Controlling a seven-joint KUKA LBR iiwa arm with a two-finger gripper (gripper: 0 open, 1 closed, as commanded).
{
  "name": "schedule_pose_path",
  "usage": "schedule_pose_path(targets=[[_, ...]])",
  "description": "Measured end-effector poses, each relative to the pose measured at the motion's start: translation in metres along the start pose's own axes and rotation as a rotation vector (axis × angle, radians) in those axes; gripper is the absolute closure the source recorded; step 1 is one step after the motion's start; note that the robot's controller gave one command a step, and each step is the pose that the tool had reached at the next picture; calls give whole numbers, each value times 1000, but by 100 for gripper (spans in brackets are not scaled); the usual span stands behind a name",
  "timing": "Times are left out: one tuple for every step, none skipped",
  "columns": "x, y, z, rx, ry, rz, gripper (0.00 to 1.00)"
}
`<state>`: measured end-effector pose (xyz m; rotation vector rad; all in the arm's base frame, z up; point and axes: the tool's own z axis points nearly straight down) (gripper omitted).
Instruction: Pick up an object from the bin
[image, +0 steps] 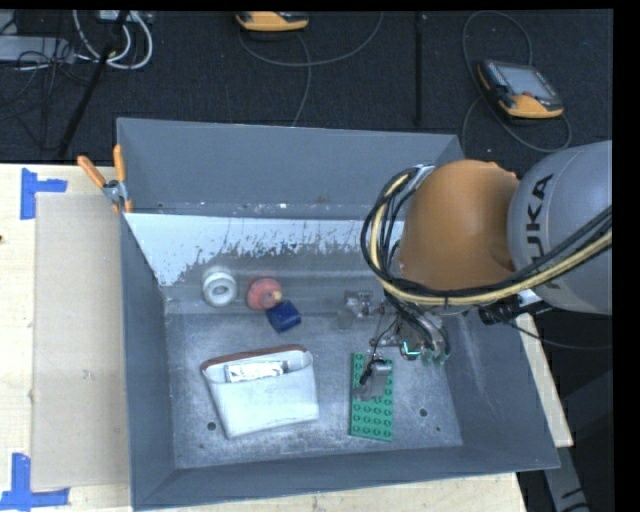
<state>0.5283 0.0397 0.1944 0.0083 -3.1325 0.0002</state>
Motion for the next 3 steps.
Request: schedule_pose_path(targets=[[-29, -82, 128, 0, -4, -212, 0], [-31, -82, 122, 1, -11, -210, 100], [-86, -99, -13, 3, -20, -218, 100]])
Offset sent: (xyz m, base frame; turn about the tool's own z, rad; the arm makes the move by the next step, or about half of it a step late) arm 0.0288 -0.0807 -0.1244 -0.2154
